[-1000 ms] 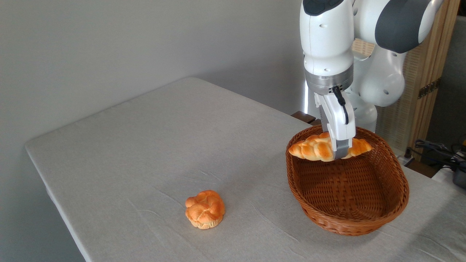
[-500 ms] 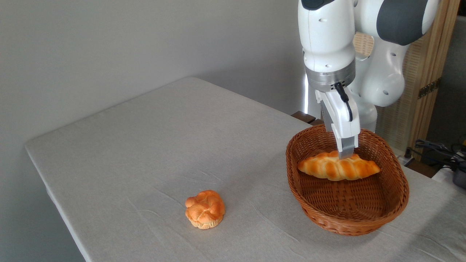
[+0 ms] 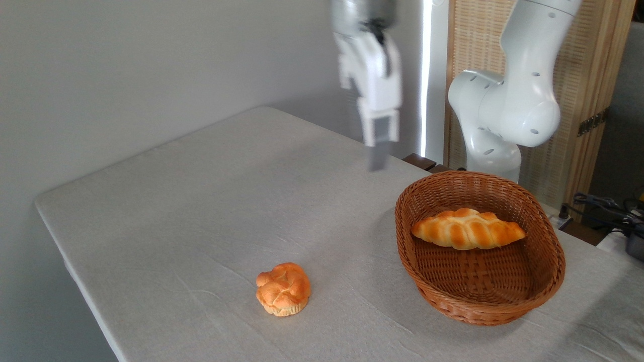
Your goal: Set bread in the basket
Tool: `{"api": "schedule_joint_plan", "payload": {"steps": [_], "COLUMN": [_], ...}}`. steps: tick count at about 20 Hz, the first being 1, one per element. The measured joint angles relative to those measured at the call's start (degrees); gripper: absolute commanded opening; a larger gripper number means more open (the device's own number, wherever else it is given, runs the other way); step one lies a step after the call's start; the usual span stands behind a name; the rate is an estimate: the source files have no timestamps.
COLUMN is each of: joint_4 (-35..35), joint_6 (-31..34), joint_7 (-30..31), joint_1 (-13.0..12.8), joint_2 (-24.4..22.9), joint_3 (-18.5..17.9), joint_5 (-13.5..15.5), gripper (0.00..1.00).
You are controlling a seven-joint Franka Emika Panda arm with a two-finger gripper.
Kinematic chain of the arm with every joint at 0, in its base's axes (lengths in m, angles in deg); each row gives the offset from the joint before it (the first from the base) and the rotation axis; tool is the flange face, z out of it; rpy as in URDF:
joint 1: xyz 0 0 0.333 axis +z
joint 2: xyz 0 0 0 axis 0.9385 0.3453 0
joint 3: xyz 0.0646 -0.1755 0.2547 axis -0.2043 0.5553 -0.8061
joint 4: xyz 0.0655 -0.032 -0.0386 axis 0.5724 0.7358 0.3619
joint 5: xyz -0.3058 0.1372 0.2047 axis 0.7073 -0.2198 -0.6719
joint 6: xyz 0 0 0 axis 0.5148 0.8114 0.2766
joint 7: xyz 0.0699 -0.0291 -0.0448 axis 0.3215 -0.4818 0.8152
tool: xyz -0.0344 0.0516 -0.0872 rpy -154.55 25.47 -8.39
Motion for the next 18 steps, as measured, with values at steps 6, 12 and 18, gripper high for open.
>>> {"api": "schedule_joint_plan", "payload": {"steps": [6,12,18], "joint_4": [-16.3,-20.8,-21.0], "joint_6": [0.0,-0.9,-2.4], "joint_7": [14.3,25.8,30.1], "joint_1": [7.7,6.8,6.1], "joint_2": [15.2,19.9,20.5], "joint_3": [9.2,10.9,13.9], "joint_5": [4.1,1.8,-1.1], "gripper": [1.0,1.0,1.0]}}
